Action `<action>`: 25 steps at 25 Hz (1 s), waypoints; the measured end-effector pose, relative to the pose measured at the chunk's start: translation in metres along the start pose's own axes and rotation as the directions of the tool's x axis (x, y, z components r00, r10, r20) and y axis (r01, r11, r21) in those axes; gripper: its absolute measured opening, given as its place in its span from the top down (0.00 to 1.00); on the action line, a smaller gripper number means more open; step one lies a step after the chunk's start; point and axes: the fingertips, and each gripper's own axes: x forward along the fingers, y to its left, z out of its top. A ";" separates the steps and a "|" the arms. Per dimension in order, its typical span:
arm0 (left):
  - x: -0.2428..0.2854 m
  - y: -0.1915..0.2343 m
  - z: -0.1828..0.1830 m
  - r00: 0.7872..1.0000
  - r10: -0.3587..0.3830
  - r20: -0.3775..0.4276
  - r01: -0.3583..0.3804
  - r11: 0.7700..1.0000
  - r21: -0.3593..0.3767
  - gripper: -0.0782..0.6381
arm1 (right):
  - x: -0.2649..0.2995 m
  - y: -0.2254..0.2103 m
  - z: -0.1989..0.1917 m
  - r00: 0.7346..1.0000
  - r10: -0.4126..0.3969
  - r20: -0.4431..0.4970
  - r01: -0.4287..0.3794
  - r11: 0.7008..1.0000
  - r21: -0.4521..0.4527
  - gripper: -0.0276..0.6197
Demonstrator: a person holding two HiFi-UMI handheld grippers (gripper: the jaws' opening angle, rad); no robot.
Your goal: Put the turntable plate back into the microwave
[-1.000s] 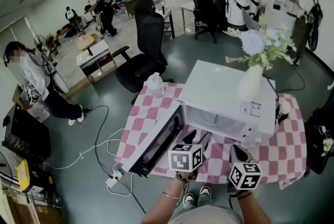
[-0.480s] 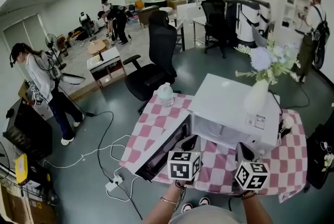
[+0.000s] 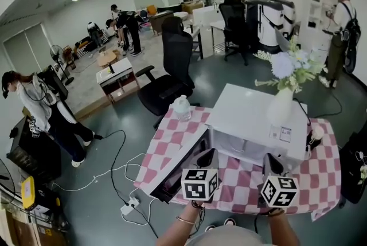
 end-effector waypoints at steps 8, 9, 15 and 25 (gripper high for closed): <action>0.005 -0.004 -0.006 1.000 -0.009 -0.019 0.009 1.000 -0.001 0.90 | -0.005 -0.007 0.002 0.999 -0.026 0.020 0.027 1.000 -0.007 0.94; 0.005 -0.005 -0.008 1.000 -0.010 -0.021 0.010 1.000 -0.001 0.90 | -0.005 -0.007 0.001 0.999 -0.028 0.019 0.028 1.000 -0.004 0.94; 0.006 -0.006 -0.015 1.000 -0.009 -0.030 0.009 1.000 -0.013 0.90 | -0.009 -0.008 -0.002 1.000 -0.030 0.009 0.030 1.000 0.009 0.94; 0.012 -0.011 -0.021 0.999 -0.028 -0.041 0.027 0.999 -0.031 0.90 | -0.010 -0.009 -0.003 0.999 -0.044 0.001 0.044 0.999 -0.004 0.94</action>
